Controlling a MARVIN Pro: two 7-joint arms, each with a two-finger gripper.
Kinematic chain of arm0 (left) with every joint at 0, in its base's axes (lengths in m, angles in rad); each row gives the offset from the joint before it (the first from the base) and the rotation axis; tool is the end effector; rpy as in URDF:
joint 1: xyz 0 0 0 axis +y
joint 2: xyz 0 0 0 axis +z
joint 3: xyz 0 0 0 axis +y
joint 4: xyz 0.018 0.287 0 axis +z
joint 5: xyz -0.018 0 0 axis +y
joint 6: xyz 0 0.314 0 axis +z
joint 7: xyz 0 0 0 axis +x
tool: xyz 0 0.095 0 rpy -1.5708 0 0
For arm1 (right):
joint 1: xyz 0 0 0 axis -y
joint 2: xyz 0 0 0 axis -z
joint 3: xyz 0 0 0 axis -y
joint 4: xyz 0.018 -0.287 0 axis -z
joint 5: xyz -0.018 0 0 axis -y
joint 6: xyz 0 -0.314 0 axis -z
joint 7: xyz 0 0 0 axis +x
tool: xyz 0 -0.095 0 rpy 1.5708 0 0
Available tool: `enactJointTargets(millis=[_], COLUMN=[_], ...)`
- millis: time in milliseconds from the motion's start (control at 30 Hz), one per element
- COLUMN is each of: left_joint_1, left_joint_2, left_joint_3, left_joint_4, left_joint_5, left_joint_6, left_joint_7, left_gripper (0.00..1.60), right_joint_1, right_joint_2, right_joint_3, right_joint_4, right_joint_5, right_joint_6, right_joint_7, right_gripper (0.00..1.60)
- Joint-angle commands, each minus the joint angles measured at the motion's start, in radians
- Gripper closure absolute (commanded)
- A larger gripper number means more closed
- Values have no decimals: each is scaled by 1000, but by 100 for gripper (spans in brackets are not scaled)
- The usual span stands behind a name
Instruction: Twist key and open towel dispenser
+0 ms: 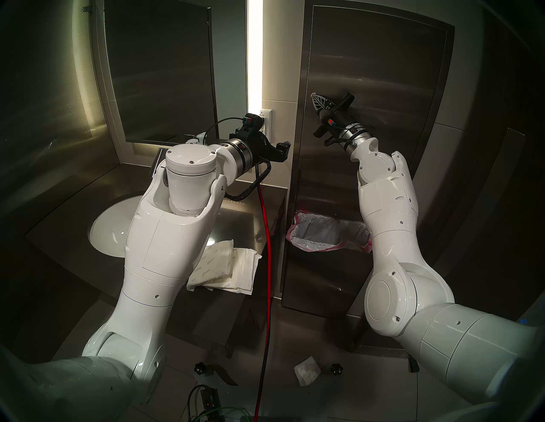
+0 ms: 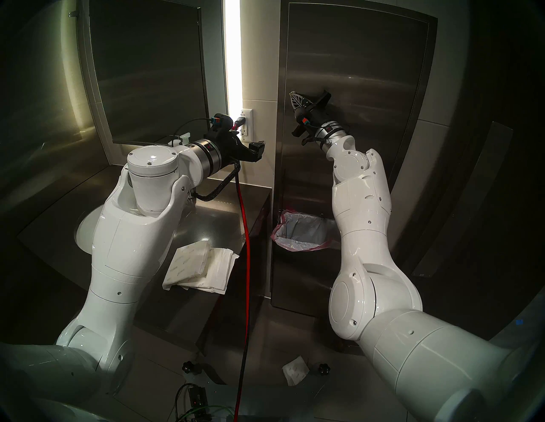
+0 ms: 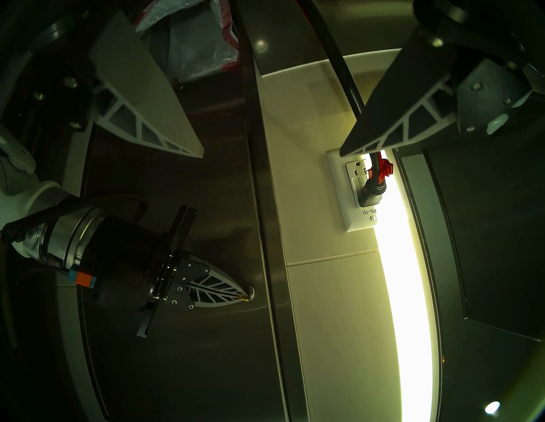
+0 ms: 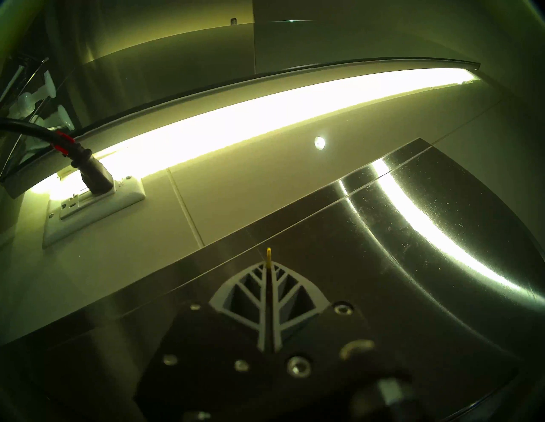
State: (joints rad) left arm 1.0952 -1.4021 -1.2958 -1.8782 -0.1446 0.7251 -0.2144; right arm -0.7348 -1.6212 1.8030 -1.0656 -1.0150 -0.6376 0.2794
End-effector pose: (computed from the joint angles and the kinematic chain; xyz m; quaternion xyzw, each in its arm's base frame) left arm 0.4613 -0.0953 -0.0584 0.6861 -0.2273 0.6820 0.1121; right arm 0.5985 0.0020 -0.0613 0.3522 0.4049 0.8027 0.2601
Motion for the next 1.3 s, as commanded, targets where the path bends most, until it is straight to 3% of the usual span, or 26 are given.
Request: enactJointTargets(millis=[0,100,267,400,767,1000,1267], left_joint_1=[-19,-19,-18,-17,-16,-16,-15], left_joint_2=[-2,-2,-2,-2,-2,-2,-2], left_joint_3=[-5,-5,-5,-5,-5,-5,-5], left_joint_4=[-8,-8,-8,-8,-8,-8,-9], left_joint_5=[1,1,1,1,1,2,2], left_joint_6=[-1,-1,-2,-2,-3,-3,-3], left_joint_7=[1,1,1,1,1,1,1], left_gripper=[0,0,0,0,0,0,0], right_joint_1=[-10,-25,-61,-74,-72,-82,-130], right_joint_2=[-73,-98,-189,-235,-374,-386,-386], right_joint_3=[51,64,101,122,188,180,184], right_joint_4=[-58,-79,-126,-155,-207,-249,-267], right_joint_5=[95,124,250,304,516,671,751], right_joint_6=[26,31,51,61,157,235,219], right_joint_7=[-11,-12,-31,-35,-52,-40,5], right_gripper=[160,160,160,160,160,160,160])
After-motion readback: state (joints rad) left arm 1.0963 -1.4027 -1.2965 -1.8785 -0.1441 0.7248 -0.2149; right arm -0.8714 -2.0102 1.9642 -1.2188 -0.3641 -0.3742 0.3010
